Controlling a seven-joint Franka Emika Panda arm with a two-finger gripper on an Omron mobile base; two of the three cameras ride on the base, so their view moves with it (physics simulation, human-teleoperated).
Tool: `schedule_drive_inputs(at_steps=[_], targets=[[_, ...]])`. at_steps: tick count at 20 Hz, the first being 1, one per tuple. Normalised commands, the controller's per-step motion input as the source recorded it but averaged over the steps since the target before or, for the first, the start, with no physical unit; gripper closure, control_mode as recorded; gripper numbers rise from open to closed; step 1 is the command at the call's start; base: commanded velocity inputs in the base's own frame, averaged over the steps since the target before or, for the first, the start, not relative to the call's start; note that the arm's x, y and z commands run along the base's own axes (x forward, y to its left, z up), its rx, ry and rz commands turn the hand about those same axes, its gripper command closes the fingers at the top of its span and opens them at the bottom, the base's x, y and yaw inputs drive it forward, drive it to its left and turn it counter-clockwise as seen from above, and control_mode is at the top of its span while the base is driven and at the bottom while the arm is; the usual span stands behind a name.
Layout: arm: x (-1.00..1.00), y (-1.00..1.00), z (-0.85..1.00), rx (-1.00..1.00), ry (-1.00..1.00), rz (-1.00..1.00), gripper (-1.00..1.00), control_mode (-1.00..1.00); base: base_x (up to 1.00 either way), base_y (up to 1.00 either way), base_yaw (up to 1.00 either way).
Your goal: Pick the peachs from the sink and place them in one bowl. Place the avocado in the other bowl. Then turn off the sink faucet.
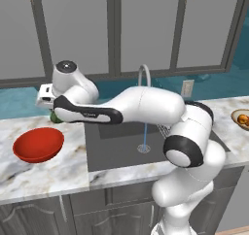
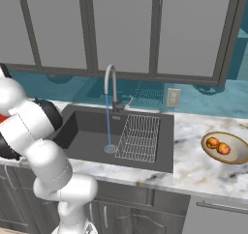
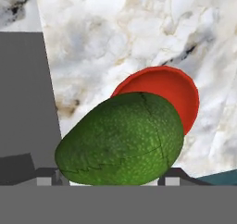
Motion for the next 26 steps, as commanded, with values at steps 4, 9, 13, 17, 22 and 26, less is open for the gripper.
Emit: schedule_drive_inputs(at_steps=[4, 9, 13, 17, 22, 26], targets=[[0.0, 0.2, -0.47, -0.1, 0.0, 0.0, 1.0, -1.0, 0.0, 0.0, 0.0], [0.0, 0.21, -0.48, -0.09, 0.0, 0.0, 1.0, -1.0, 0.0, 0.0, 0.0], [0.0, 0.39, -0.39, -0.08, 0.0, 0.0, 1.0, -1.0, 0.0, 0.0, 0.0], [0.11, 0.46, -0.33, -0.06, 0.0, 0.0, 1.0, -1.0, 0.0, 0.0, 0.0], [0.39, 0.57, -0.31, -0.04, 0.0, 0.0, 1.0, -1.0, 0.0, 0.0, 0.0], [0.48, 0.6, -0.32, -0.04, 0.0, -0.02, -1.0, -1.0, 0.0, 0.0, 0.0]])
